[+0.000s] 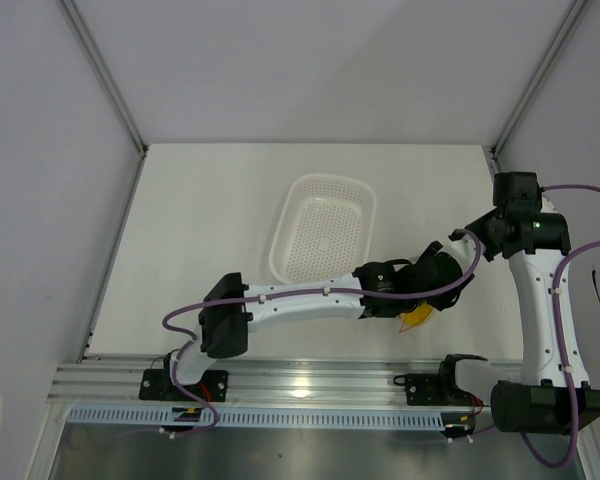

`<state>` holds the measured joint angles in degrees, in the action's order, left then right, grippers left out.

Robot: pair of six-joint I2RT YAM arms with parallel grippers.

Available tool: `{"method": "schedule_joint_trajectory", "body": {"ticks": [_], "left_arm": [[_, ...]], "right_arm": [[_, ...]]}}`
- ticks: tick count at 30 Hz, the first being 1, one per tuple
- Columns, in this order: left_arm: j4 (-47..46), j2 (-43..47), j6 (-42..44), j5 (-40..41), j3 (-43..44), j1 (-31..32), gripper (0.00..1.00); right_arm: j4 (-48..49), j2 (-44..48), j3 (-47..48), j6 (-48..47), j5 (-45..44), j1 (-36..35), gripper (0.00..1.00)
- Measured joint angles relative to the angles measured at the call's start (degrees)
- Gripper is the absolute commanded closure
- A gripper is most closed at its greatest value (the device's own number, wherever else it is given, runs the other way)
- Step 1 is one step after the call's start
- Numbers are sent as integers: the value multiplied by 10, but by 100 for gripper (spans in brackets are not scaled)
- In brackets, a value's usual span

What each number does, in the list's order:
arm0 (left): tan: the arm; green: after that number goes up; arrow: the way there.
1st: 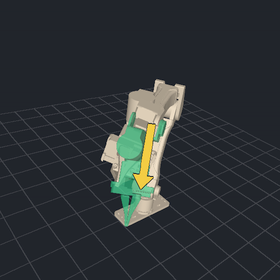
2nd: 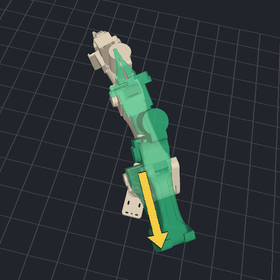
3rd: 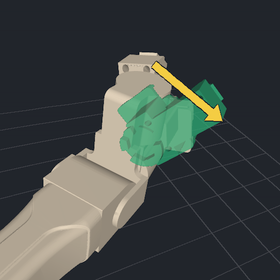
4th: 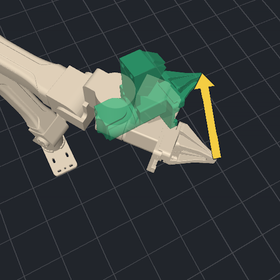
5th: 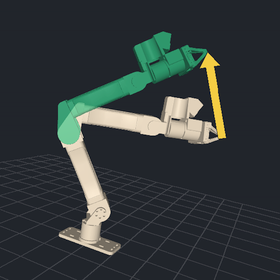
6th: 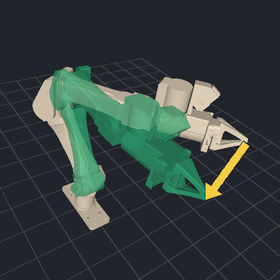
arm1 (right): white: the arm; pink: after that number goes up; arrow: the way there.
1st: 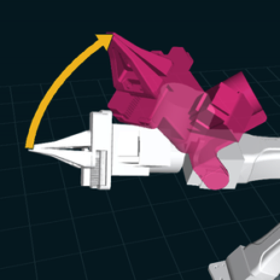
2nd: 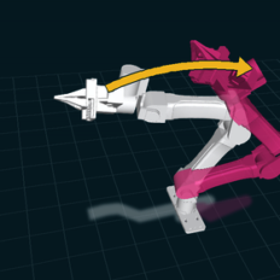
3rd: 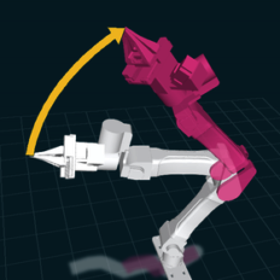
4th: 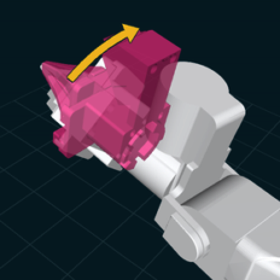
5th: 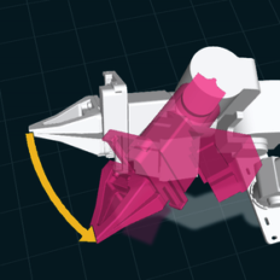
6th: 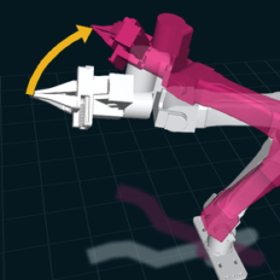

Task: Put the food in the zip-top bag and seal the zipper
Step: Zip the zipper food storage bag at the center of the board.

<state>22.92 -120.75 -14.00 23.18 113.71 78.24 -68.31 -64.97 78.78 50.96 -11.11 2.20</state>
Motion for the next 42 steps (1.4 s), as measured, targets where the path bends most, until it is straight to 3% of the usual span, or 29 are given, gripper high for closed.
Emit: {"method": "schedule_joint_trajectory", "body": {"ticks": [13,20,24,26,31,36,39,42], "left_arm": [[-22,0,0,-67,-24,-16,70],[-49,5,-2,-114,-59,-32,97],[-62,20,-4,-122,-82,-39,99],[-62,30,-4,-125,-91,-43,99],[-67,61,-1,-182,-125,-64,99],[-58,81,0,-304,-139,-120,99],[-53,81,1,-376,-140,-157,99],[-48,82,1,-441,-143,-186,99]], "right_arm": [[0,0,-1,0,7,1,100],[1,0,-2,0,21,1,100],[3,-1,-2,0,27,1,97],[5,-1,-2,-2,31,2,91],[19,0,-2,-33,44,19,65],[45,8,1,-111,80,54,30],[58,22,1,-156,118,61,18],[75,47,-3,-201,170,61,15]]}}
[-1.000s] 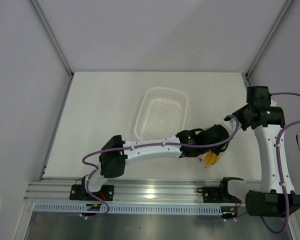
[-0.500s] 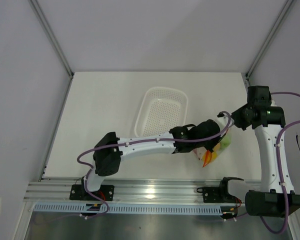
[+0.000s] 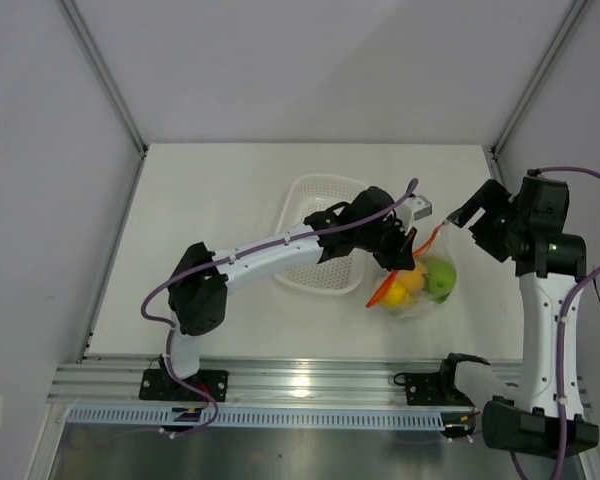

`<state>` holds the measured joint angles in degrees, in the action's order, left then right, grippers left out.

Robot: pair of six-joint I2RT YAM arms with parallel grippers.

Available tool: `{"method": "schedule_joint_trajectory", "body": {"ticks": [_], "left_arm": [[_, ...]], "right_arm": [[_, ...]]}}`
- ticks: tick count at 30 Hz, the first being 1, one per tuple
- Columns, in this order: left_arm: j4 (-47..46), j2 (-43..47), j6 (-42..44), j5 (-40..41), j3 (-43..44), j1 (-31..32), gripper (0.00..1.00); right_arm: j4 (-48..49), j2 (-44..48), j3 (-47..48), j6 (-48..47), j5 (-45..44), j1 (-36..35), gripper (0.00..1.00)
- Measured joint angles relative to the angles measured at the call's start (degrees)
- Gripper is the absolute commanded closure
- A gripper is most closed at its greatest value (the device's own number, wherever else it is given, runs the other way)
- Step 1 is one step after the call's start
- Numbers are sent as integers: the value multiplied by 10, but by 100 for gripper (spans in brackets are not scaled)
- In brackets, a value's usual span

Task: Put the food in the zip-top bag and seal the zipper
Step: Zip the zipper food storage bag at the center of the board.

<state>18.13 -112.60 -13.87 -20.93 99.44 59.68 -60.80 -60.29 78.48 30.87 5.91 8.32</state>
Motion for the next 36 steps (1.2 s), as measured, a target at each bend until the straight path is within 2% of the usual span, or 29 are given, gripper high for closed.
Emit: {"method": "schedule_joint_trajectory", "body": {"ticks": [6,11,22,26,29,33,36], "left_arm": [[7,2,16,-125,-13,-13,99],[14,8,24,-201,-26,-16,99],[21,104,-6,-249,-106,-17,100],[10,173,-14,-264,-177,-24,99],[-32,232,-33,-280,-275,-45,99],[-67,272,-63,-293,-377,-74,99],[-82,294,-78,-294,-422,-80,100]], "right_arm": [[55,83,-68,-69,120,-11,18],[75,117,-113,-97,189,-14,20],[85,130,-104,-117,223,-44,21],[90,130,-105,-121,256,-65,23],[119,136,-124,-120,300,-73,25],[201,160,-206,-93,389,-75,28],[268,174,-267,-61,445,-80,30]]}}
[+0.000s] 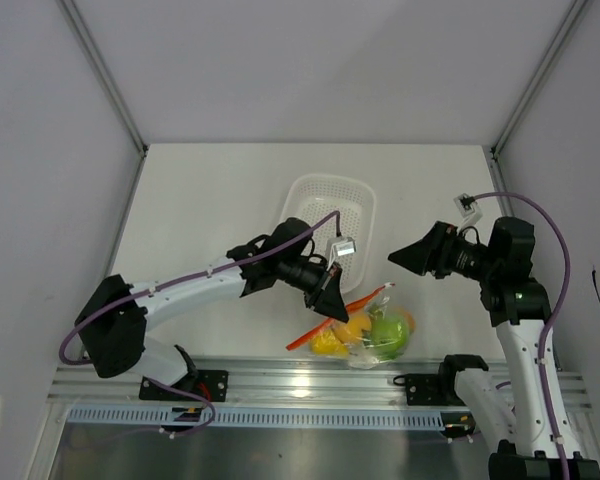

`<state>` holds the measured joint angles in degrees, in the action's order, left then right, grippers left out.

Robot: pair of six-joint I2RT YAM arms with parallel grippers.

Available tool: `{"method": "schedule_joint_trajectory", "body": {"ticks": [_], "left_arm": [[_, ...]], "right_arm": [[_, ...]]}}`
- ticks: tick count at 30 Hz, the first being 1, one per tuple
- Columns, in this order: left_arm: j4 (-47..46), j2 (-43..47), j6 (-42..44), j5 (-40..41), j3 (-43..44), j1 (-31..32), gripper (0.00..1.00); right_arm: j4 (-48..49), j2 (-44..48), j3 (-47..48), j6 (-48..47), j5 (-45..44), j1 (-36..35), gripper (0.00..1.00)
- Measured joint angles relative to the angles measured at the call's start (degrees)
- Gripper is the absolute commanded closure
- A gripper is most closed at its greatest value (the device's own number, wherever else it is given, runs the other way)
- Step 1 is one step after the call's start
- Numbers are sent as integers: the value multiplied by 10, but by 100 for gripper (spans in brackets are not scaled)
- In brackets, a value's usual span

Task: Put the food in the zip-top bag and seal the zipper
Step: Zip the zipper food storage bag at the center of the board.

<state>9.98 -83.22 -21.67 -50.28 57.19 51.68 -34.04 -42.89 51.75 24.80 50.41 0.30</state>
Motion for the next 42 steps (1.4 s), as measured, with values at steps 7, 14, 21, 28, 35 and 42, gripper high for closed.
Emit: {"method": "schedule_joint_trajectory", "body": {"ticks": [7,14,21,28,35,42], "left_arm": [[-23,49,-16,0,-45,-1,99],[-40,53,-23,-2,-49,-17,99],[-57,53,-24,-21,-63,-39,99],[-62,53,-23,-36,-69,-48,99],[-70,54,-24,-46,-78,-50,99],[-90,54,-29,-57,-85,-55,99]], "right_arm": [[99,22,-58,29,56,-61,40],[122,63,-78,23,73,-82,43],[149,84,-108,11,97,-80,49],[159,61,-125,14,100,-79,48],[175,50,-133,15,100,-78,58],[193,57,-158,21,101,-81,63]]}}
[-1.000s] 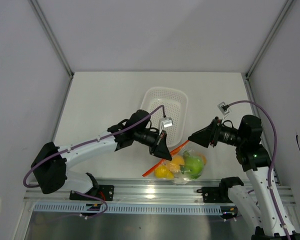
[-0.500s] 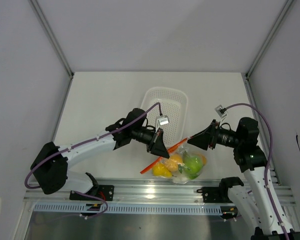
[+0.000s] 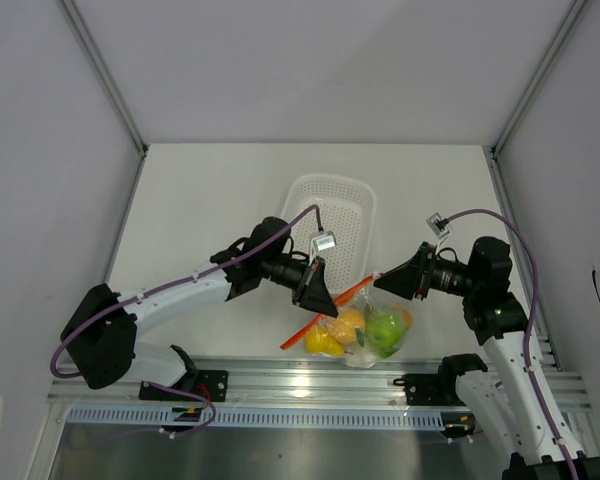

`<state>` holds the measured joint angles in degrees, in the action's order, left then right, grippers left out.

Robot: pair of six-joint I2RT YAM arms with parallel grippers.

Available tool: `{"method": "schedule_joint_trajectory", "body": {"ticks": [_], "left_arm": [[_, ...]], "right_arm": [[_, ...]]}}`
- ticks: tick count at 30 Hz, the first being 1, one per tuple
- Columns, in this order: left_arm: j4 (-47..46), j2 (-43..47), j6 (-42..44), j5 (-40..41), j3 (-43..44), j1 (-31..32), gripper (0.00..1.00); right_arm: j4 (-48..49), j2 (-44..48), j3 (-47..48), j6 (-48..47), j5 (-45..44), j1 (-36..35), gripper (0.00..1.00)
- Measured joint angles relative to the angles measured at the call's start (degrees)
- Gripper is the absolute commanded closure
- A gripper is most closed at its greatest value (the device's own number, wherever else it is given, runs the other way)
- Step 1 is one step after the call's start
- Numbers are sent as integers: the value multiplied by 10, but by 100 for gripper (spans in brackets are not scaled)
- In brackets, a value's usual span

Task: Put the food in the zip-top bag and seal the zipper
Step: Zip the zipper food storage bag at the center of the board.

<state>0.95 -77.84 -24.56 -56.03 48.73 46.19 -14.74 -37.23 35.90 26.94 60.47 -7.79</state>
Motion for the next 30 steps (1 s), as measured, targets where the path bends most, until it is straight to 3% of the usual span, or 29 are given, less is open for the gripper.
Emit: {"method": "schedule_joint_trajectory", "body": {"ticks": [11,15,22,30], "left_arm": [[-18,0,-9,-12,-3,-2,99],[-20,0,-9,-14,-3,-4,99],[-23,0,-9,-14,-8,-11,99],[-26,0,-10,-14,-10,-14,100]], "right_arm": [[19,-3,-5,5,0,-21,65],[22,-3,-13,5,-3,-29,77],[5,-4,-14,-1,-18,-35,66],[-31,11,-14,-12,-36,-37,66]]}}
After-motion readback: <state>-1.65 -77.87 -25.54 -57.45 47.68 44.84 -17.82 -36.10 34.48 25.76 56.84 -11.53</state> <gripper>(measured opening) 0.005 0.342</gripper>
